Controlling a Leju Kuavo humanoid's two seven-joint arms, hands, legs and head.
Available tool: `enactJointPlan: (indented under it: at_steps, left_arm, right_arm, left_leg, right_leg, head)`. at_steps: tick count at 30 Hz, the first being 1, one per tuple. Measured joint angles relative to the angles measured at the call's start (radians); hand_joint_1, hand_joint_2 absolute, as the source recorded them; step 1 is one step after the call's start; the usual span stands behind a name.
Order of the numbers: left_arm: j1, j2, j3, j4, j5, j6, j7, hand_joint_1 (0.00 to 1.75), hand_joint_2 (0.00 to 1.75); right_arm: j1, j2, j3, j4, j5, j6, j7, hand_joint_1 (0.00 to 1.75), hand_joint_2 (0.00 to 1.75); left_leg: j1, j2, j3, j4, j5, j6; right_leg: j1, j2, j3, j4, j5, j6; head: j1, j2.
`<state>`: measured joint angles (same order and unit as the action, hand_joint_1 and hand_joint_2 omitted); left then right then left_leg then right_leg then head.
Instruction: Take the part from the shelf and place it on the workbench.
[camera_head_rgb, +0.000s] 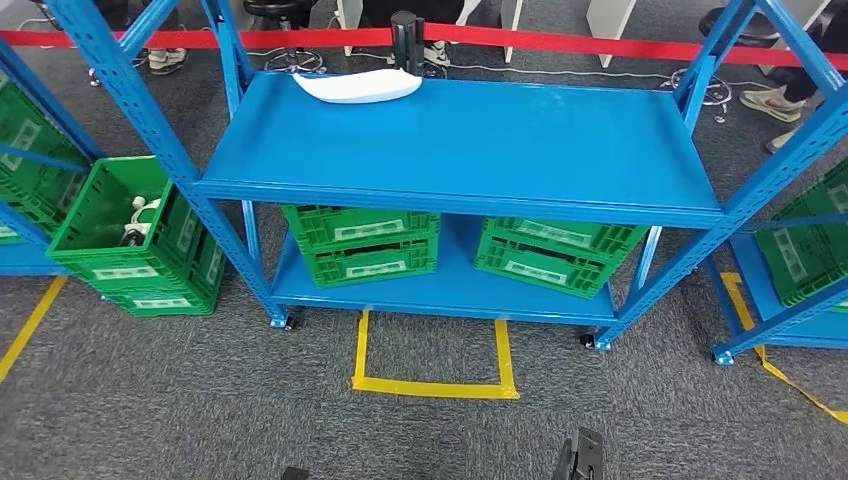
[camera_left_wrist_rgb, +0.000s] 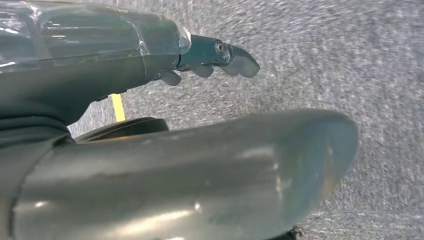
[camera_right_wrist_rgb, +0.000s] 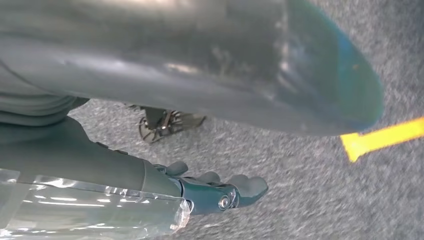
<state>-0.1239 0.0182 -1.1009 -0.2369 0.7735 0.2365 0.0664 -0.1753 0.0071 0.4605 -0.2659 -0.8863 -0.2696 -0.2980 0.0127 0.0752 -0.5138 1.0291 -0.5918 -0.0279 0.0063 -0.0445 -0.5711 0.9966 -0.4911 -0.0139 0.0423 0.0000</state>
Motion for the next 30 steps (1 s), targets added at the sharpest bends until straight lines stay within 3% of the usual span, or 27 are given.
enactJointPlan:
  at_steps: [2,4,5,6,7,9,11,13,14,16,17,19,20,21,23,25,26,28,29,30]
  left_arm:
    - [0.001,0.001,0.000,0.000,0.000,0.000,-0.004,0.00,0.00]
    - [0.006,0.003,0.000,0.001,-0.001,0.000,-0.005,0.00,0.00]
    - [0.008,0.004,0.000,0.001,-0.001,0.000,-0.006,0.00,0.00]
    - [0.009,0.004,0.000,0.001,-0.001,0.000,-0.006,0.00,0.00]
    - [0.010,0.004,0.000,0.002,-0.001,0.000,-0.007,0.00,0.00]
    - [0.010,0.004,0.000,0.002,-0.002,0.000,-0.008,0.00,0.00]
    - [0.011,0.004,0.000,0.002,-0.003,0.000,-0.006,0.00,0.00]
    - [0.011,0.003,0.000,0.003,-0.006,0.000,-0.004,0.00,0.00]
    - [0.011,0.002,0.000,0.003,-0.007,0.000,-0.004,0.00,0.00]
    - [0.010,-0.001,0.000,0.003,-0.009,0.001,-0.004,0.00,0.00]
    - [0.011,-0.002,0.000,0.003,-0.010,0.001,-0.004,0.00,0.00]
    - [0.013,-0.003,0.000,0.004,-0.010,0.001,-0.003,0.00,0.00]
    - [0.013,-0.003,0.000,0.004,-0.010,0.001,-0.003,0.00,0.00]
    - [0.012,-0.003,0.000,0.004,-0.010,0.001,-0.003,0.00,0.00]
    - [0.010,-0.004,0.000,0.004,-0.015,0.001,-0.003,0.00,0.00]
    - [0.007,-0.009,0.000,0.003,-0.028,0.005,0.000,0.00,0.00]
    - [0.006,-0.012,0.000,0.003,-0.035,0.009,0.002,0.00,0.00]
    - [0.004,-0.018,0.000,0.003,-0.046,0.019,0.004,0.00,0.00]
    - [0.003,-0.020,0.000,0.003,-0.049,0.023,0.004,0.00,0.00]
    - [0.002,-0.022,0.000,0.003,-0.051,0.026,0.003,0.00,0.00]
  right_arm:
    - [-0.004,0.003,0.004,0.000,-0.004,0.000,-0.001,0.00,0.00]
    - [-0.007,0.006,0.006,0.000,-0.005,0.000,-0.002,0.00,0.00]
    - [-0.006,0.007,0.007,0.000,-0.005,0.000,-0.003,0.00,0.00]
    - [-0.005,0.008,0.007,0.000,-0.006,0.000,-0.003,0.00,0.00]
    - [-0.004,0.008,0.008,0.000,-0.006,0.000,-0.004,0.00,0.00]
    - [-0.006,0.007,0.008,0.000,-0.007,0.000,-0.005,0.00,0.00]
    - [-0.008,0.007,0.010,0.000,-0.012,0.002,-0.006,0.00,0.00]
    - [-0.006,0.006,0.013,0.000,-0.020,0.005,-0.008,0.00,0.00]
    - [-0.004,0.006,0.013,0.000,-0.023,0.007,-0.009,0.00,0.00]
    - [-0.004,0.004,0.014,0.000,-0.026,0.009,-0.010,0.00,0.00]
    - [-0.005,0.004,0.015,0.000,-0.026,0.010,-0.010,0.00,0.00]
    - [-0.006,0.004,0.016,0.000,-0.026,0.011,-0.010,0.00,0.00]
    - [-0.003,0.003,0.016,0.000,-0.026,0.012,-0.010,0.00,0.00]
    - [0.000,0.003,0.016,0.000,-0.027,0.012,-0.010,0.00,0.00]
    - [0.006,0.001,0.017,0.000,-0.033,0.015,-0.011,0.00,0.00]
    - [0.005,-0.004,0.017,0.000,-0.049,0.027,-0.018,0.00,0.00]
    - [0.005,-0.009,0.017,0.000,-0.059,0.037,-0.022,0.00,0.00]
    - [0.012,-0.020,0.017,0.000,-0.077,0.057,-0.029,0.00,0.00]
    - [0.019,-0.026,0.017,0.000,-0.084,0.064,-0.029,0.00,0.00]
    - [0.026,-0.030,0.017,0.001,-0.088,0.069,-0.030,0.00,0.00]
  left_leg:
    - [0.003,-0.071,-0.046,0.097,-0.050,-0.004]
    - [0.004,-0.085,-0.119,0.218,-0.090,-0.006]
    - [0.004,-0.084,-0.143,0.244,-0.084,-0.006]
    - [0.004,-0.083,-0.150,0.235,-0.058,-0.005]
    - [0.004,-0.089,-0.139,0.192,-0.015,-0.004]
    - [0.010,-0.141,-0.097,0.077,0.058,0.001]
    - [0.012,-0.179,-0.070,0.017,0.072,0.008]
    - [0.009,-0.161,-0.062,0.008,0.065,0.017]
    - [0.010,-0.146,-0.058,0.003,0.065,0.022]
    - [0.011,-0.110,-0.047,-0.006,0.063,0.034]
    - [0.009,-0.091,-0.042,-0.008,0.060,0.039]
    - [0.006,-0.053,-0.035,-0.008,0.052,0.044]
    - [0.005,-0.037,-0.031,-0.008,0.047,0.044]
    - [0.005,-0.023,-0.026,-0.008,0.043,0.043]
    - [0.003,-0.002,-0.014,-0.008,0.034,0.040]
    - [0.000,0.014,-0.005,-0.009,0.026,0.033]
    - [-0.002,0.021,-0.003,-0.010,0.023,0.029]
    - [-0.005,0.036,0.002,-0.015,0.020,0.020]
    - [-0.004,0.030,0.006,-0.017,0.016,0.015]
    - [-0.003,0.005,0.007,-0.010,0.007,0.011]
  right_leg:
    - [-0.004,0.022,0.007,-0.007,0.002,-0.008]
    - [-0.004,0.050,0.009,-0.007,-0.001,-0.013]
    - [-0.003,0.065,0.012,-0.007,-0.003,-0.013]
    - [-0.003,0.080,0.015,-0.006,-0.005,-0.012]
    - [-0.004,0.094,0.019,-0.004,-0.009,-0.010]
    - [-0.005,0.120,0.023,0.005,-0.019,-0.002]
    - [-0.009,0.145,0.018,0.012,-0.025,0.011]
    - [-0.015,0.171,0.013,0.010,-0.024,0.024]
    - [-0.015,0.167,0.011,0.013,-0.027,0.029]
    - [-0.013,0.121,-0.015,0.065,-0.057,0.040]
    - [-0.013,0.088,-0.044,0.120,-0.083,0.046]
    - [-0.016,0.057,-0.112,0.245,-0.128,0.054]
    - [-0.016,0.051,-0.133,0.280,-0.130,0.055]
    - [-0.016,0.047,-0.136,0.280,-0.114,0.055]
    - [-0.013,0.029,-0.089,0.176,-0.039,0.045]
    - [-0.002,-0.007,-0.033,0.060,0.004,0.030]
    - [0.004,-0.020,-0.019,0.030,0.007,0.023]
    - [0.007,-0.016,-0.014,0.014,0.000,0.014]
    - [0.005,-0.009,-0.011,0.008,0.001,0.010]
    - [0.001,-0.001,-0.005,0.000,0.003,0.006]
  head:
    - [-0.011,0.000]
    - [-0.022,0.000]
    - [-0.026,0.000]
    - [-0.029,0.000]
    - [-0.033,0.000]
    - [-0.042,0.000]
    - [-0.045,0.000]
    - [-0.045,0.000]
    - [-0.044,0.000]
    - [-0.034,0.000]
    - [-0.026,0.000]
    - [-0.016,0.000]
    - [-0.013,0.000]
    - [-0.009,0.000]
    - [-0.001,0.000]
    - [0.003,0.000]
    - [0.003,0.000]
    - [0.003,0.000]
    - [0.003,0.000]
    - [0.002,0.000]
